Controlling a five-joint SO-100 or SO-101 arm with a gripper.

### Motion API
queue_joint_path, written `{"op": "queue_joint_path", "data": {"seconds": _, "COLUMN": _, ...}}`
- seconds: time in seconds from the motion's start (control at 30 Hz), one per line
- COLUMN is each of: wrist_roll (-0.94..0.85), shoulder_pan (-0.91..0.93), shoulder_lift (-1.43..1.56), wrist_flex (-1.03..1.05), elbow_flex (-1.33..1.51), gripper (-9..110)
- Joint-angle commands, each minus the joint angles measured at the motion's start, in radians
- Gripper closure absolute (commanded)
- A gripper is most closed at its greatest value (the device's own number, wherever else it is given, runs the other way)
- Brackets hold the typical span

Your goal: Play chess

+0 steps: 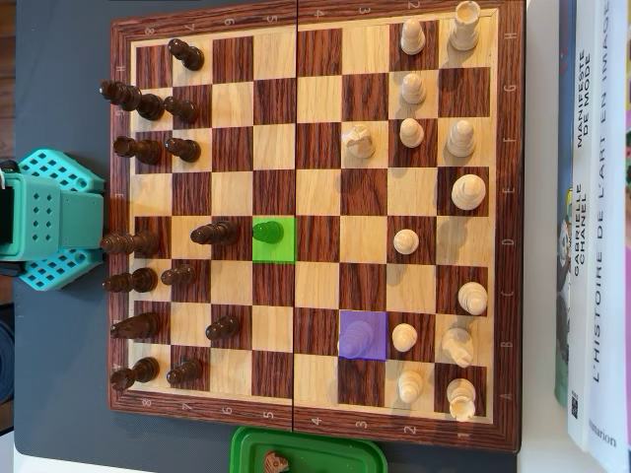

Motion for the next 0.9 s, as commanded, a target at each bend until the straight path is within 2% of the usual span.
{"op": "queue_joint_path", "data": {"seconds": 0.0, "wrist_roll": -0.005, "shoulder_pan": 0.002, "shoulder_lift": -0.014, "wrist_flex": 0.193, "elbow_flex": -0.074, "gripper": 83}}
{"op": "queue_joint_path", "data": {"seconds": 0.4, "wrist_roll": -0.008, "shoulder_pan": -0.009, "shoulder_lift": -0.012, "wrist_flex": 0.985, "elbow_flex": -0.117, "gripper": 83}}
{"op": "queue_joint_path", "data": {"seconds": 0.5, "wrist_roll": -0.067, "shoulder_pan": -0.008, "shoulder_lift": -0.012, "wrist_flex": 1.183, "elbow_flex": -0.124, "gripper": 83}}
{"op": "queue_joint_path", "data": {"seconds": 0.63, "wrist_roll": -0.126, "shoulder_pan": -0.011, "shoulder_lift": -0.012, "wrist_flex": 1.322, "elbow_flex": -0.117, "gripper": 83}}
{"op": "queue_joint_path", "data": {"seconds": 0.87, "wrist_roll": -0.114, "shoulder_pan": -0.048, "shoulder_lift": -0.014, "wrist_flex": 1.434, "elbow_flex": -0.041, "gripper": 83}}
